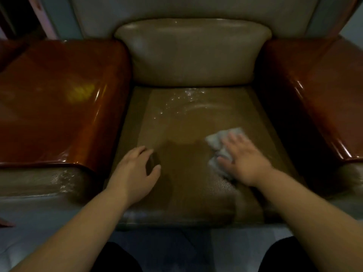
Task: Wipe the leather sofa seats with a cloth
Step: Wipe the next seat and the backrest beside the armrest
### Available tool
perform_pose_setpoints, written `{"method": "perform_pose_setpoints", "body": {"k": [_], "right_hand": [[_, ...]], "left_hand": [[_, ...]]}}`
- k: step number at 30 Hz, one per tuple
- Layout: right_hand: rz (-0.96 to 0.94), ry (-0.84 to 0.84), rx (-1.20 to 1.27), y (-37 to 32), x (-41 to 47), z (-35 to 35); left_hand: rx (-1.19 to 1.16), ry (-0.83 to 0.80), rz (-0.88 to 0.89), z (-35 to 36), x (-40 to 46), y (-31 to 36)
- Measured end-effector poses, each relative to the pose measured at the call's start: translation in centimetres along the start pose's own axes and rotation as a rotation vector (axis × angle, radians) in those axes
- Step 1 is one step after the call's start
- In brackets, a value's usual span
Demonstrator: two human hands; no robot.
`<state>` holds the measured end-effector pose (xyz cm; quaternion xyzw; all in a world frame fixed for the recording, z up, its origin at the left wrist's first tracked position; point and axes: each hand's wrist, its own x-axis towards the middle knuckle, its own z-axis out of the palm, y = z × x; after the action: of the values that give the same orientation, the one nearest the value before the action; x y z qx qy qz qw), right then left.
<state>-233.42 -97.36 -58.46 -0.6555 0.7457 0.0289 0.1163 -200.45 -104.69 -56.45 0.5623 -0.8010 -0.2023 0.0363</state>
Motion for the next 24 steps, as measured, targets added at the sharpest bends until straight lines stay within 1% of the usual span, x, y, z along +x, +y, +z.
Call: {"method": "perform_pose_setpoints", "body": {"k": [2, 3, 4, 5, 6, 7, 9, 10, 11, 12, 13, 14, 16, 17, 18, 19, 20, 22, 23, 24], "right_hand": [[0.289, -0.044, 0.098, 5.3, 0.8, -0.8], [0.414, -0.070, 0.167, 6.9, 1.1, -1.0], [0.497, -0.071, 0.208, 7.8, 1.4, -1.0], [0.528, -0.052, 0.191, 7.5, 1.7, -1.0], [0.489, -0.018, 0.127, 6.3, 2.2, -0.7], [0.385, 0.010, 0.067, 4.0, 2.3, -0.3], [0.106, 0.115, -0.002, -0.8, 1.5, 0.6], [-0.003, 0.107, 0.003, -2.3, 0.8, 0.7], [-0.068, 0.062, 0.027, -2.5, 0.8, -0.1], [-0.080, 0.006, 0.049, -1.0, 1.5, -0.8], [-0.030, -0.014, 0.063, 1.2, 2.5, -1.1], [0.088, -0.022, 0.089, 3.8, 3.9, -1.3], [0.428, -0.018, 0.159, 8.2, 6.6, -1.7], [0.555, -0.023, 0.203, 9.0, 7.9, -1.8], [0.597, -0.028, 0.204, 8.5, 9.2, -1.7], [0.547, -0.023, 0.156, 6.9, 10.0, -1.6], [0.432, -0.001, 0.119, 4.5, 10.3, -1.3], [0.118, 0.048, 0.076, -0.7, 9.3, -1.2], [-0.028, 0.012, 0.073, -2.1, 8.2, -1.0], [-0.116, -0.014, 0.064, -2.6, 7.2, -0.9]], "left_hand": [[0.050, 0.025, 0.123, 0.0, 3.1, 3.0], [0.053, 0.037, 0.145, 0.4, 4.8, 4.5], [0.047, 0.036, 0.141, 1.2, 6.4, 5.7], [0.053, 0.033, 0.131, 2.1, 7.8, 6.8], [0.088, 0.039, 0.126, 3.2, 8.8, 7.4], [0.138, 0.054, 0.124, 4.3, 9.4, 7.7], [0.196, 0.086, 0.127, 5.6, 10.2, 7.4], [0.203, 0.099, 0.128, 5.9, 10.3, 7.1], [0.206, 0.112, 0.131, 6.1, 10.4, 6.9], [0.207, 0.120, 0.133, 6.2, 10.5, 6.7], [0.210, 0.123, 0.135, 6.2, 10.5, 6.7], [0.214, 0.127, 0.134, 6.3, 10.5, 6.7], [0.211, 0.128, 0.124, 6.7, 10.6, 6.6], [0.208, 0.127, 0.124, 6.8, 10.7, 6.5], [0.207, 0.128, 0.128, 6.9, 10.7, 6.4], [0.208, 0.131, 0.132, 6.9, 10.7, 6.3], [0.210, 0.134, 0.135, 7.0, 10.6, 6.2], [0.212, 0.139, 0.134, 7.1, 10.7, 6.2], [0.210, 0.138, 0.132, 7.2, 10.6, 6.2], [0.209, 0.140, 0.133, 7.2, 10.6, 6.2]]}}
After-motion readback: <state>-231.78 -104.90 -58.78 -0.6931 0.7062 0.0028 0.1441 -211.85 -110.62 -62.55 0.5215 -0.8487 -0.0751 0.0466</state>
